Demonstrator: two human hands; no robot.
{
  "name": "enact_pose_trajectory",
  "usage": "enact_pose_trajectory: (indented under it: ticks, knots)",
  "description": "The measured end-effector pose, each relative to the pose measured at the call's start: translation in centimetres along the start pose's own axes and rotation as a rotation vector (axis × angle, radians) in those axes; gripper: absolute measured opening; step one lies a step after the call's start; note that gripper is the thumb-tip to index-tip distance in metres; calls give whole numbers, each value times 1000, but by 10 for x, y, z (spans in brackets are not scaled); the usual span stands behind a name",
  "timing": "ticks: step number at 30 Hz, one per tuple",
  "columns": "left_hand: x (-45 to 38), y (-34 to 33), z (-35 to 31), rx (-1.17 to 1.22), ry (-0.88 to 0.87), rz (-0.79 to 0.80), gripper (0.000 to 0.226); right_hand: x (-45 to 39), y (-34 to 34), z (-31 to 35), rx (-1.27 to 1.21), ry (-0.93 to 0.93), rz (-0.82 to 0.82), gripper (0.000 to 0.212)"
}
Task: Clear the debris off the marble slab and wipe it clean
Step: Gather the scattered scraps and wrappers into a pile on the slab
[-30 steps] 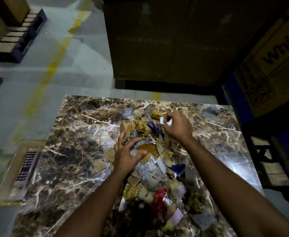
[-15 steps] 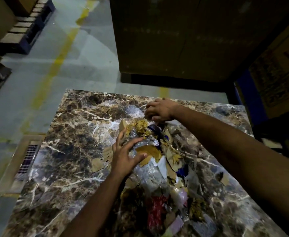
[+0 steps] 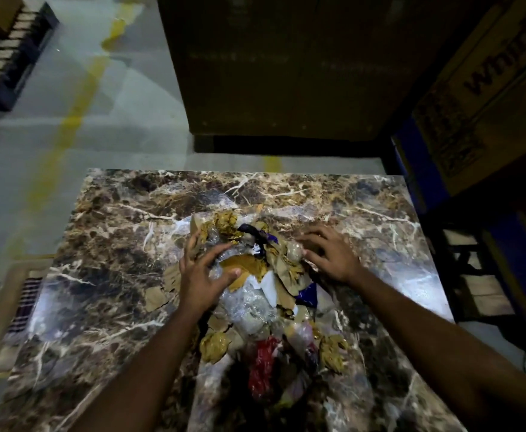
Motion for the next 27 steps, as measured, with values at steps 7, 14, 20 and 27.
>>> enact_pose_trajectory:
  ticks: [7,14,20,27]
  knots:
    - [-1,-1,2,-13,-12,4,56,46,-37,51,-554,-202,-269,41]
    - [2,-1,-1,-16,6,29,57,33,-32,94,-1197,-499,-305,52]
    - [3,1,-5,-12,-4,9,56,19,-18,136,-1006,-399,-306,53]
    - [3,-1,2,-92,81,-23,37,7,-22,190,-44,-125,-237,57]
Point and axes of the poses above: each hand's wrist, its own x-axis away from the middle knuckle, its own y-axis out of the back of the hand, z = x × y, the point moved 5 cm from there along -x, towards the middle knuckle, and after that the axes turned 2 degrees about x, right-handed, at the moved point
